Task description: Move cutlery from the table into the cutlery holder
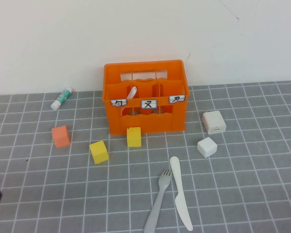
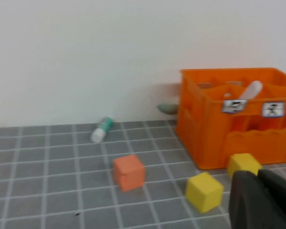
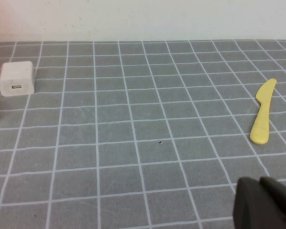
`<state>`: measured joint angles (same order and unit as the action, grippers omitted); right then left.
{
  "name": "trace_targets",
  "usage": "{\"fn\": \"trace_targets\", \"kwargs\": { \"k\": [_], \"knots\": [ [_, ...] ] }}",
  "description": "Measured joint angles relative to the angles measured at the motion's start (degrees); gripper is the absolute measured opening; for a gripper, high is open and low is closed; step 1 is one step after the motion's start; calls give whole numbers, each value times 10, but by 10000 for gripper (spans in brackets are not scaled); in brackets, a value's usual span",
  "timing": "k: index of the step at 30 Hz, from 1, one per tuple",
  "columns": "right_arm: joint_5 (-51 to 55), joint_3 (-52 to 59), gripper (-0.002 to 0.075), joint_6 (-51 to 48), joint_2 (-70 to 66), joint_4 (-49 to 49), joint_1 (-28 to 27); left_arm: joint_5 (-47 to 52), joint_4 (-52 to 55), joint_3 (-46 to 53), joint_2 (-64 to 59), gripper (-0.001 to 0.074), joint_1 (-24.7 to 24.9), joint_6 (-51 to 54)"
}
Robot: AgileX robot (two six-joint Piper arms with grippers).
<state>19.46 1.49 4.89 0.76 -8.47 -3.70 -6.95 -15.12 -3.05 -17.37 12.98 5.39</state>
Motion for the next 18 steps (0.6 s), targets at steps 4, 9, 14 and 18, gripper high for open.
{"fn": "trace_targets", "kwargs": {
  "k": [4,9,14,18],
  "knots": [
    [0,0,-3,0,0,0,0,37,0,19,39,-1,-48,0],
    [0,0,-3,0,0,0,0,118,16,41,100,-1,-106,1],
    [0,0,-3,0,0,0,0,157,19,47,145,-1,-148,2],
    [0,0,-3,0,0,0,0,172,19,47,149,-1,-156,2]
  ]
}}
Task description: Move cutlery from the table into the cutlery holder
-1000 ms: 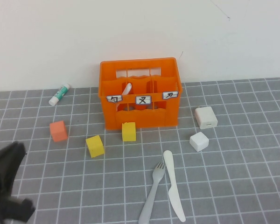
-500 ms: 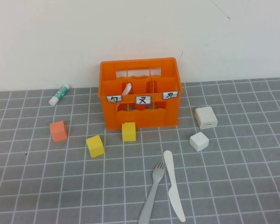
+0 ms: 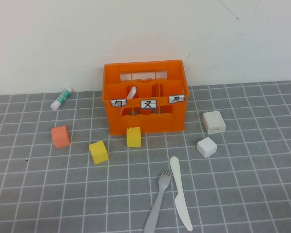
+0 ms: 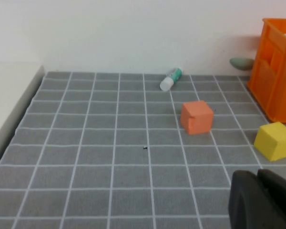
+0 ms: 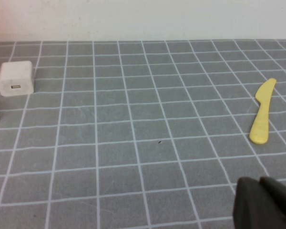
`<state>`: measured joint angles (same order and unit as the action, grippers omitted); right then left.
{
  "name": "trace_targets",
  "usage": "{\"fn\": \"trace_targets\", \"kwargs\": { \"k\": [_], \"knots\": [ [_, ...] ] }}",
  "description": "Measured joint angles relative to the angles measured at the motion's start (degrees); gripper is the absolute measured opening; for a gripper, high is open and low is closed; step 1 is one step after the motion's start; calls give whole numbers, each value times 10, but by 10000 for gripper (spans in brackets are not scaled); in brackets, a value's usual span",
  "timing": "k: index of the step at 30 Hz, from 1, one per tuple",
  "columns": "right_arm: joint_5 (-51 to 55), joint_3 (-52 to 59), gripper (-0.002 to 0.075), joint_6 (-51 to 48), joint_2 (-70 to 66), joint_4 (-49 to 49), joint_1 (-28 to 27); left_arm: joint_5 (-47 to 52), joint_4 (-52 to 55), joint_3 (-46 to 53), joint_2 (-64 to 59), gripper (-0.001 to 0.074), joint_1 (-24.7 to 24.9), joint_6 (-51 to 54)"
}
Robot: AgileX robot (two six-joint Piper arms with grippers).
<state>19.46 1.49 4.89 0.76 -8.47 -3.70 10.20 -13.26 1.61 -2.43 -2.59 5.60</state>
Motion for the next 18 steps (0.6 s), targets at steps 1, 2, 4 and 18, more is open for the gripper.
{"fn": "trace_targets", "kwargs": {
  "k": [1,2,4,18],
  "knots": [
    [0,0,-3,0,0,0,0,4,0,0,0,-1,0,0],
    [0,0,-3,0,0,0,0,11,0,0,0,-1,0,0],
    [0,0,-3,0,0,0,0,33,8,0,7,-1,-1,0],
    [0,0,-3,0,0,0,0,75,70,0,31,-1,-1,0]
  ]
}}
